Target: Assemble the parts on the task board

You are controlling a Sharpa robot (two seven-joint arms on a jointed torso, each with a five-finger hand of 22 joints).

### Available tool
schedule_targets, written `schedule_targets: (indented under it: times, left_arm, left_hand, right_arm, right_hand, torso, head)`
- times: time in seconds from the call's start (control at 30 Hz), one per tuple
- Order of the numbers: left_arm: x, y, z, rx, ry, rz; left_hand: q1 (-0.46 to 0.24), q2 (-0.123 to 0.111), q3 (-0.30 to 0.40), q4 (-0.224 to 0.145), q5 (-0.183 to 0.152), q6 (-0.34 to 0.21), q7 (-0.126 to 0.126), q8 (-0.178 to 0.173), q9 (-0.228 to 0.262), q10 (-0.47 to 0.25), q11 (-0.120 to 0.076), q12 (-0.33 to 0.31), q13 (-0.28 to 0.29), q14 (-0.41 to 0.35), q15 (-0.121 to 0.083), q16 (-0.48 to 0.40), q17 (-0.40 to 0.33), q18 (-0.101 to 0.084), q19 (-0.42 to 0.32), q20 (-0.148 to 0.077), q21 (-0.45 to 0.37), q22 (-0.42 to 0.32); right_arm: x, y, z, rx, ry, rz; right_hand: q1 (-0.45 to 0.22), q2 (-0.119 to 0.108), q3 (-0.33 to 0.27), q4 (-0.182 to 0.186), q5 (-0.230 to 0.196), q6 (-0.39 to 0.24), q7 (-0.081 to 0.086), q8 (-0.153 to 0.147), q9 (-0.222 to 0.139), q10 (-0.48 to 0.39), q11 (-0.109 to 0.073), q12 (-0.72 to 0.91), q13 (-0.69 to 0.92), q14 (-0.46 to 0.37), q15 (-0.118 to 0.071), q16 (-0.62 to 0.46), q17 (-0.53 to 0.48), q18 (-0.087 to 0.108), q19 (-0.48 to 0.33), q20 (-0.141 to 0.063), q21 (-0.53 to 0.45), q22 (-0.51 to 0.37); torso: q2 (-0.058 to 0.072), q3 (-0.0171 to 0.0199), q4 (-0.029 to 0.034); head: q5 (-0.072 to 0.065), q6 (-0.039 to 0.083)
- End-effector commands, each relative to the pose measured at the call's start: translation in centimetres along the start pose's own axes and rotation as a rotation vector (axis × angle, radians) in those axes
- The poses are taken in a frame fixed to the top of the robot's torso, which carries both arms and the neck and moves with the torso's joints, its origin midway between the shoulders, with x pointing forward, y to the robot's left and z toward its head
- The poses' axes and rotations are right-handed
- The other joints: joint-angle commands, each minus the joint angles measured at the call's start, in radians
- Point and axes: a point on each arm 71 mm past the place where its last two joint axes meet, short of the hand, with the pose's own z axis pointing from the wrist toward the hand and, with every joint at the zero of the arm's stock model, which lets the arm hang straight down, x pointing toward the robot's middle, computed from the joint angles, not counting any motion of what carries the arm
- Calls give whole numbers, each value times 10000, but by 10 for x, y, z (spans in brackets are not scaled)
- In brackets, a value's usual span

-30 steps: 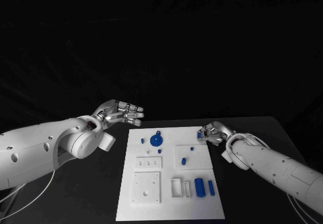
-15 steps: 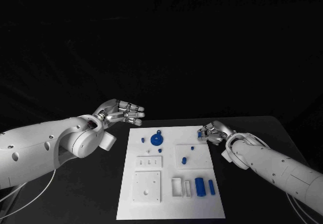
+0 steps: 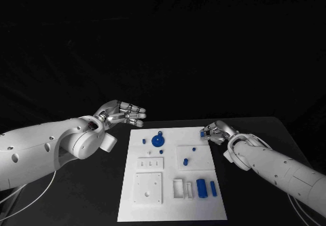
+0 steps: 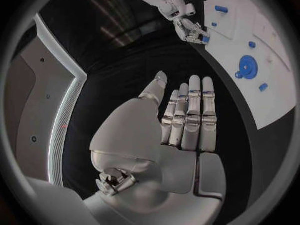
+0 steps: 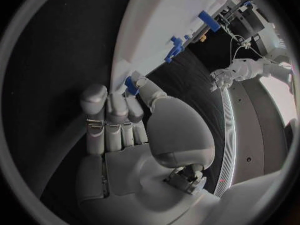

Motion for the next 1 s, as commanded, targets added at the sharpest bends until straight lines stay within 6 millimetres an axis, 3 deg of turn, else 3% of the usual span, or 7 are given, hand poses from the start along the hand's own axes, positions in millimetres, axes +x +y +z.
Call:
schedule_targets:
  times: [0.03, 0.23, 0.4, 0.47, 0.57, 0.67, 1.0]
  left_arm:
    - [2, -1, 0, 2, 280, 24]
    - [3, 2, 0, -274, 466, 130]
    - [3, 5, 1, -861, 448, 471]
    - [3, 7, 2, -1079, 411, 614]
    - [4, 9, 4, -1497, 442, 899]
    - [6, 12, 7, -1979, 550, 1190]
    - [24, 17, 21, -3374, 923, 1577]
  left_hand:
    - [-21, 206, 28, 112, -10, 140, -20, -13, -8, 55, -72, -5, -3, 97, -54, 28, 36, -26, 43, -51, 63, 22]
    - [-243, 450, 9, 407, -7, 783, -319, 14, 0, 1303, -537, 15, 8, 1055, -490, 687, 336, -26, 713, -419, 570, 280]
    - [-605, 387, -247, 693, 8, 1158, -574, -15, 15, 2839, -1025, 41, 40, 2018, -1030, 1836, 1010, -136, 1571, -962, 1369, 723]
    - [-668, 271, -348, 710, 10, 855, -487, -24, -17, 3213, -1084, 124, 83, 2057, -1128, 2312, 1269, -191, 1684, -1067, 1552, 837]
    - [-813, 175, -507, 759, 2, 790, -536, -15, 13, 3328, -1311, 1241, 495, 2084, -1390, 3882, 2072, -264, 2069, -1351, 2144, 1203]
    - [-988, 177, -660, 841, 7, 945, -616, -24, 18, 3325, -1440, 2364, 793, 1499, -1560, 5866, 3291, -434, 1654, -1622, 3323, 2139]
    - [-1718, -116, -772, 1358, -14, 1000, -703, -21, 16, 3330, -1554, 3494, 1101, 1402, -1717, 7089, 3867, -351, 1136, -1781, 4725, 3404]
  right_arm:
    - [-2, 3, 0, -80, -398, -95]
    - [-4, 13, -1, -243, -446, -46]
    - [-13, 35, 0, -639, -425, -104]
    - [-16, 42, 1, -784, -413, -105]
    - [-20, 57, 1, -1050, -339, -152]
    - [-21, 75, 0, -1317, -133, -247]
    - [-1, 126, -6, -1818, 710, -711]
  right_hand:
    - [-82, -54, 130, 33, -16, 193, 8, 34, 39, 32, -69, 12, 7, 49, -60, 25, 20, -3, 17, -36, 41, 955]
    - [-120, -137, 143, 54, 133, 207, 0, 34, 39, 45, -80, -2, -6, 68, -64, 48, 44, 5, 33, -40, 72, 958]
    - [-97, -228, 182, 14, 506, 217, 4, 35, 37, 59, -89, 0, -6, 81, -76, 68, 72, 16, 65, -49, 190, 983]
    - [-122, -287, 156, 7, 674, 234, -4, 34, 38, 65, -94, -6, -11, 82, -76, 73, 83, 15, 83, -49, 264, 998]
    - [-139, -286, 137, 26, 679, 239, -6, 34, 37, 72, -99, -2, -10, 87, -74, 100, 110, 13, 97, -47, 316, 1009]
    - [-145, -271, 107, 71, 558, 256, -18, 32, 37, 79, -106, 2, -7, 87, -74, 110, 133, 17, 103, -43, 324, 1008]
    - [-94, -337, 177, 196, 274, 256, -24, 33, 36, 81, -107, 3, 0, 93, -74, 76, 153, 27, 108, -40, 253, 992]
  torso:
    - [-4, 4, -11]
    - [-10, 13, -37]
    - [-55, 1, -143]
    - [-68, 1, -175]
    - [-117, -20, -258]
    - [-206, -41, -341]
    - [-453, -97, -447]
  head:
    - [-2, -5]
    - [-1, 28]
    - [77, 63]
    - [95, 72]
    - [139, 107]
    - [234, 93]
    - [591, 19]
